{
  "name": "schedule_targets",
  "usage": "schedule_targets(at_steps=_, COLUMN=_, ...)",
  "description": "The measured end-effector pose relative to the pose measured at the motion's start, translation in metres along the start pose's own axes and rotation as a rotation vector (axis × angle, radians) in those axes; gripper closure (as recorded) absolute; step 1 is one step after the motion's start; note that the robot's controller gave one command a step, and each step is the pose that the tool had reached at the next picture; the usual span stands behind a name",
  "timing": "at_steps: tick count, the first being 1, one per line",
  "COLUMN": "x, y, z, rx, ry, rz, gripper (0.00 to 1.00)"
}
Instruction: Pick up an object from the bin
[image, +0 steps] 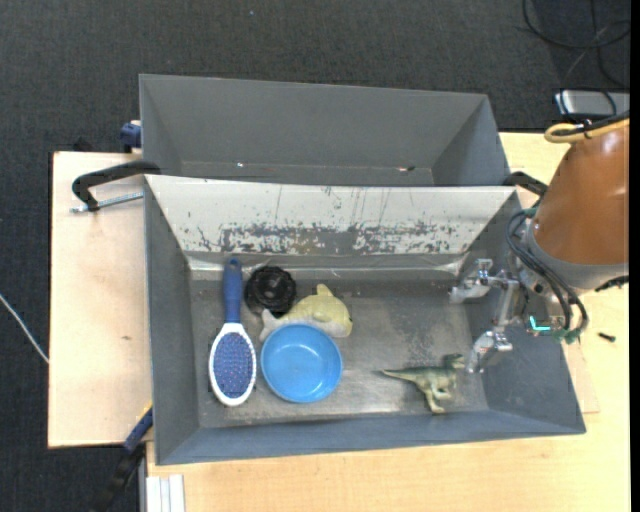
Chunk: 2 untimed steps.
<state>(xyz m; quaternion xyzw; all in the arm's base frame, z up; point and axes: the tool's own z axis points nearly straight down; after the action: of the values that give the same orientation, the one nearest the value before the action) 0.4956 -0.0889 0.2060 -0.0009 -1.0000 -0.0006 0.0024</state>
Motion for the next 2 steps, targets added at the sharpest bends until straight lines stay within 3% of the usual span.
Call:
schedule_targets(at_steps=1, x=0.001, y=0.024, z=0.135, rx=0.001, ry=-0.010, rz=-0.237, gripper=0.00)
schedule_targets(at_steps=2, x=0.000, y=0.002, z=0.103, rx=0.004, ry=-0.013, rz=-0.207, gripper=0.00)
